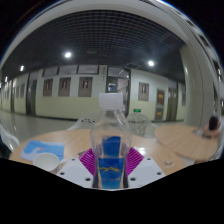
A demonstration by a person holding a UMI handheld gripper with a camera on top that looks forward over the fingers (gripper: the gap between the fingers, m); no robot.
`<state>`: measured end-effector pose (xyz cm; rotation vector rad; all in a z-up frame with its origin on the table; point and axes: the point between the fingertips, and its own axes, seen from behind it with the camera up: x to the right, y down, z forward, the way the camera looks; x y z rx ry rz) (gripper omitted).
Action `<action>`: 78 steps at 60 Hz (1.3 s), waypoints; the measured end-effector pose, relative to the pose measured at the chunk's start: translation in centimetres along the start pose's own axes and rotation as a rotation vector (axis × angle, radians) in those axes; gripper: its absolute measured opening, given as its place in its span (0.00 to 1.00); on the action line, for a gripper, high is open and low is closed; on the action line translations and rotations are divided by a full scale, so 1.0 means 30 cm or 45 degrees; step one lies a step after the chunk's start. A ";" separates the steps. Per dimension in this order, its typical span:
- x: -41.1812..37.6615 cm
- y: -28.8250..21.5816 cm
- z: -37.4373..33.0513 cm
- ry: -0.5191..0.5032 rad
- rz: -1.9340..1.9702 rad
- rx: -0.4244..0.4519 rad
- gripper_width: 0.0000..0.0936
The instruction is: Pour water
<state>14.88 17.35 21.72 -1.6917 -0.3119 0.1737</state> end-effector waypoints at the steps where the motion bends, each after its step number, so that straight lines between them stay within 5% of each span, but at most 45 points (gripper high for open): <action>1: 0.007 0.009 -0.010 -0.012 0.050 -0.001 0.35; 36: 0.043 0.114 0.041 -0.090 0.078 -0.084 0.41; 44: 0.067 0.146 0.027 -0.050 0.073 -0.185 0.59; 49: 0.066 0.161 0.004 -0.074 0.084 -0.233 0.93; 78: -0.060 0.172 -0.397 -0.278 0.105 -0.255 0.90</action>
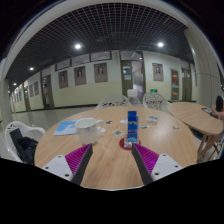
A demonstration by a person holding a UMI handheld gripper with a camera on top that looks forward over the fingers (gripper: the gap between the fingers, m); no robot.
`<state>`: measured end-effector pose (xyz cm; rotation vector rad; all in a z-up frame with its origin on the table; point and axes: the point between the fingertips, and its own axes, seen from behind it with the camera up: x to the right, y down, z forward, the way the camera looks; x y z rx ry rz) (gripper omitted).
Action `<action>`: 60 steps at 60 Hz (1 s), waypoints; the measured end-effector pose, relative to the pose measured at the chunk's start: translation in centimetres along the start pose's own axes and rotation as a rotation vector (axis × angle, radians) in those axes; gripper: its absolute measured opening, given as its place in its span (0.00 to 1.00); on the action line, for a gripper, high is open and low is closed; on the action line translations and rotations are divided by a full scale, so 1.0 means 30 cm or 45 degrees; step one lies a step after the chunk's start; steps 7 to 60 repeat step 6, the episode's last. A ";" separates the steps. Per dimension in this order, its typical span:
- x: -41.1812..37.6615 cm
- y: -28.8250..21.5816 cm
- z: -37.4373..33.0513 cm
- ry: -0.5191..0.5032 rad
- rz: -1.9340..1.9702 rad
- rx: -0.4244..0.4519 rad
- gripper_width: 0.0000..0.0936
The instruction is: Pour water
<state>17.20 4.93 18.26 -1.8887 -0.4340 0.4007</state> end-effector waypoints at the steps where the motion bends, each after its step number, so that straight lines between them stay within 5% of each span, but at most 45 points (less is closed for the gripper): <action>1: -0.011 0.004 -0.003 -0.015 0.003 -0.003 0.90; 60: -0.069 0.022 -0.055 -0.081 0.024 -0.012 0.90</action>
